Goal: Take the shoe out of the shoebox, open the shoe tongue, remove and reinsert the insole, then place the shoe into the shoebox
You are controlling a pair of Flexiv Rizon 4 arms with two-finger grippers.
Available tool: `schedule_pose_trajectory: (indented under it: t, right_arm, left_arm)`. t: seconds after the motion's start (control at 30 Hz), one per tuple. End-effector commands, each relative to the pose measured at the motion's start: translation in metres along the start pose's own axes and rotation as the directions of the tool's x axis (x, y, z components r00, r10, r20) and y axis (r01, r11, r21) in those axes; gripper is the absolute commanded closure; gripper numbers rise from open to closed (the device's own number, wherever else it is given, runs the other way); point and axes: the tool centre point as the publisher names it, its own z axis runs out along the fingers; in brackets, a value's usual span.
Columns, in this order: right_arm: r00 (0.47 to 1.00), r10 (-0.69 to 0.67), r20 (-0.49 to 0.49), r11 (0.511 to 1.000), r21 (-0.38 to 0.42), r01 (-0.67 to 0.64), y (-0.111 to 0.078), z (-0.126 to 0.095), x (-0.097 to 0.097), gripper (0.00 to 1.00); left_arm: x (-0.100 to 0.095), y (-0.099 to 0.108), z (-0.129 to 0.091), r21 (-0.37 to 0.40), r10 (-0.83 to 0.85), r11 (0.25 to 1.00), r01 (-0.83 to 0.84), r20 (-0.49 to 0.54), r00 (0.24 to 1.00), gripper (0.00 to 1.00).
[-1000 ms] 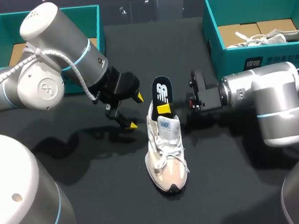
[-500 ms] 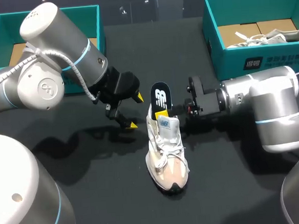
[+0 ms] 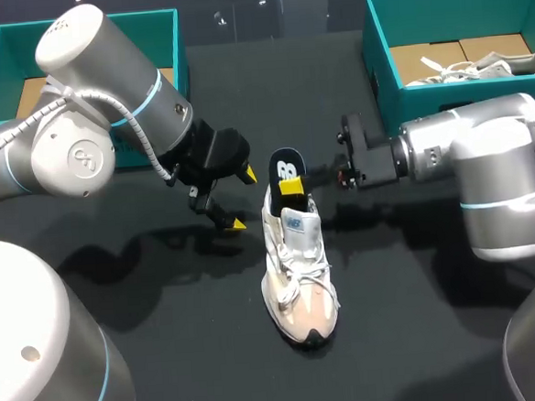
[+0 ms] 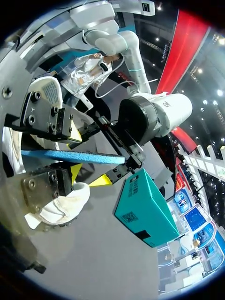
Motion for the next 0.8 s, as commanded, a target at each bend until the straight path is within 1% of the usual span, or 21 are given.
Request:
schedule_pose_trajectory:
  t: [0.03,0.07,0.1,0.2,0.33,0.5,0.63,0.67,0.7,0.73,0.8]
  right_arm:
    - [1.0,0.006,-0.013,1.0,-0.007,-0.006,0.002,-0.004,-0.008,0.83]
    - [1.0,0.011,-0.019,1.0,-0.012,-0.011,0.001,-0.003,-0.01,0.96]
    - [1.0,0.017,-0.026,1.0,-0.012,-0.017,0.0,-0.003,-0.013,1.0]
    - [0.998,0.048,-0.041,0.999,-0.008,-0.048,-0.006,0.001,-0.018,1.0]
    - [0.994,0.1,-0.048,0.995,0.0,-0.1,-0.02,0.005,-0.018,1.0]
    - [0.987,0.158,-0.02,0.987,0.001,-0.158,-0.036,0.006,-0.009,1.0]
    - [0.988,0.152,0.002,0.988,-0.025,-0.151,-0.039,0.004,-0.002,1.0]
    - [0.99,0.142,0.007,0.989,-0.029,-0.142,-0.038,0.004,0.0,0.95]
    - [0.991,0.131,0.009,0.991,-0.03,-0.131,-0.037,0.005,0.001,0.86]
    - [0.993,0.122,0.01,0.992,-0.03,-0.121,-0.035,0.005,0.002,0.8]
    - [0.995,0.1,0.017,0.995,-0.026,-0.099,-0.03,0.006,0.003,0.71]
  left_arm:
    - [0.0,0.0,0.001,-0.001,0.001,1.0,-0.001,0.0,1.0,0.0]
    - [0.0,0.0,0.001,-0.001,0.001,1.0,-0.001,0.0,1.0,0.0]
    - [0.0,0.0,0.001,-0.001,0.001,1.0,-0.001,0.0,1.0,0.0]
    - [0.0,0.0,0.001,-0.001,0.001,1.0,-0.001,0.0,1.0,0.0]
    - [0.0,0.0,0.001,-0.001,0.001,1.0,-0.001,0.0,1.0,0.0]
    - [0.0,0.0,0.001,-0.001,0.001,1.0,-0.001,0.0,1.0,0.0]
    - [0.0,0.0,0.001,-0.001,0.001,1.0,-0.001,0.0,1.0,0.0]
    - [0.0,0.0,0.001,-0.001,0.001,1.0,-0.001,0.0,1.0,0.0]
    - [0.0,0.0,0.001,-0.001,0.001,1.0,-0.001,0.0,1.0,0.0]
    - [0.0,0.0,0.001,-0.001,0.001,1.0,-0.001,0.0,1.0,0.0]
    - [0.0,0.0,0.001,-0.001,0.001,1.0,-0.001,0.0,1.0,0.0]
